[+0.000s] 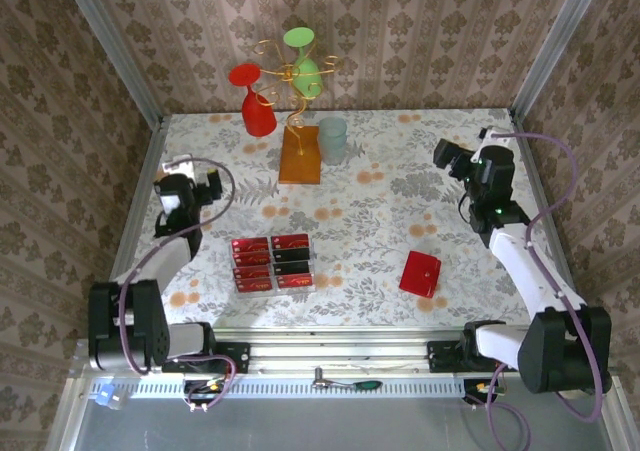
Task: Put the credit cards into the card holder
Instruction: Move the storage box to the center of the table.
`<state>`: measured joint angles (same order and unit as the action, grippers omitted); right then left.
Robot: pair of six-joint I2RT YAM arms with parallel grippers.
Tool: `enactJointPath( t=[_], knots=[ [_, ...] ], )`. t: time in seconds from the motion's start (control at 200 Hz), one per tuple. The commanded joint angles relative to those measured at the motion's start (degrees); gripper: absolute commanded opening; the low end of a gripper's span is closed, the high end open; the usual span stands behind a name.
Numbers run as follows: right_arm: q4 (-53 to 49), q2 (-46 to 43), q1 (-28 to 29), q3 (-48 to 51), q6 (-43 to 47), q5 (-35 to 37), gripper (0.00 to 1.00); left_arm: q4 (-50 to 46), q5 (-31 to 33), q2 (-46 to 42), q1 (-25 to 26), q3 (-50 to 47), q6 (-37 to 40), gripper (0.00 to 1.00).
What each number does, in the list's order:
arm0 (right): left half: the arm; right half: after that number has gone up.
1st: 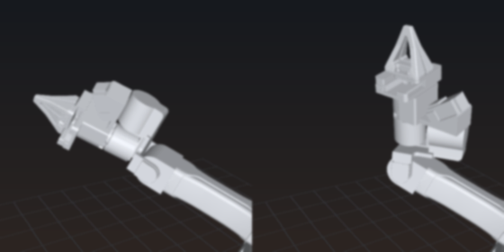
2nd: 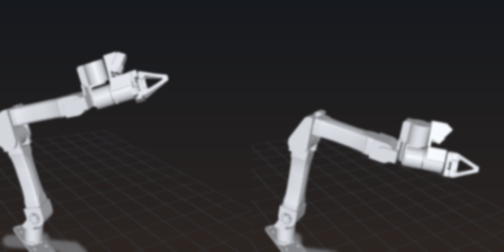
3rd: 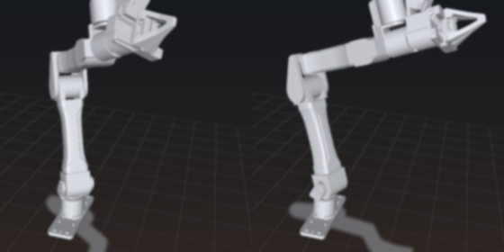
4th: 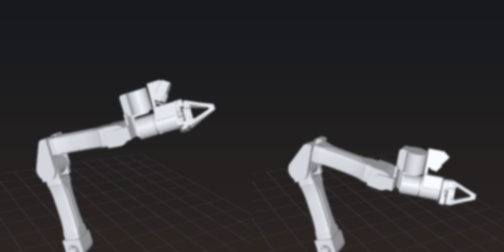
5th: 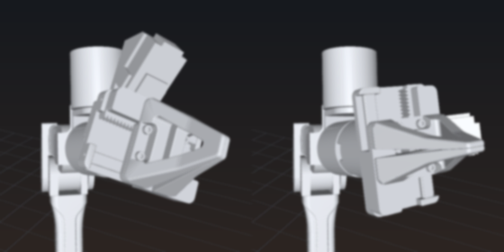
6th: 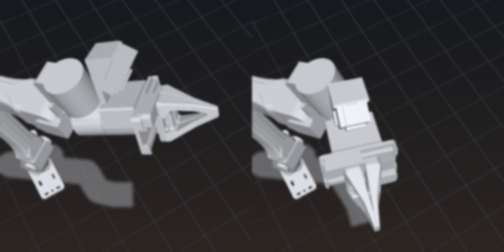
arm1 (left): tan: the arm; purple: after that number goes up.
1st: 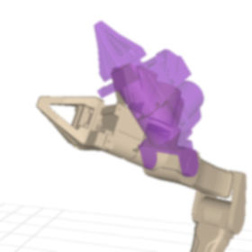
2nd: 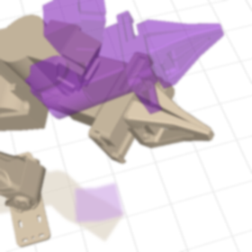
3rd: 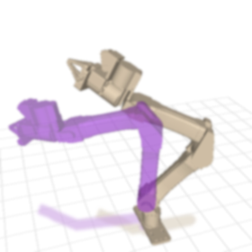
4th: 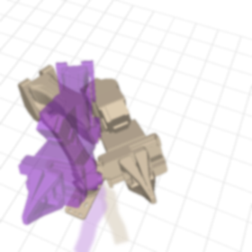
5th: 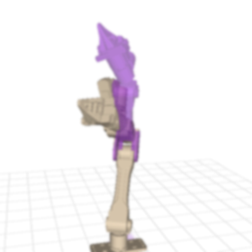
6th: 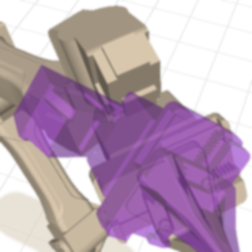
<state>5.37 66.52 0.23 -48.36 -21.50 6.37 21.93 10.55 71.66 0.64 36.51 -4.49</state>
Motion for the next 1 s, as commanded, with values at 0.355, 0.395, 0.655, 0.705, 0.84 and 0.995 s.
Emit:
enactJointPath(
  t=[0.355,0.395,0.655,0.705,0.84,0.995],
  knots=[
    [-25.15,1.74,26.46,-1.24,-0.85,-11.12,0.91,-46.0,-9.11,-27.45,3.01,-0.69,-35.33,1.0],
    [-25.83,2.35,29.93,-0.75,-1.07,-9.78,0.89,-47.87,-9.06,-30.21,4.03,-2.32,-37.37,1.0],
    [-23.37,6.03,49.0,3.08,-0.11,-2.28,0.97,-52.78,-9.76,-40.18,7.59,-11.26,-45.26,1.0],
    [-22.84,7.9,51.01,3.14,-0.2,-1.69,0.97,-50.83,-11.11,-39.99,7.73,-12.72,-45.71,1.0],
    [-21.34,12.36,55.97,2.58,0.38,0.93,0.99,-42.56,-15.16,-39.49,8.96,-15.69,-43.68,1.0],
    [-18.43,17.78,58.55,1.9,1.14,1.54,0.99,-37.96,-18.19,-37.82,10.14,-16.87,-42.63,1.0]
  ],
)
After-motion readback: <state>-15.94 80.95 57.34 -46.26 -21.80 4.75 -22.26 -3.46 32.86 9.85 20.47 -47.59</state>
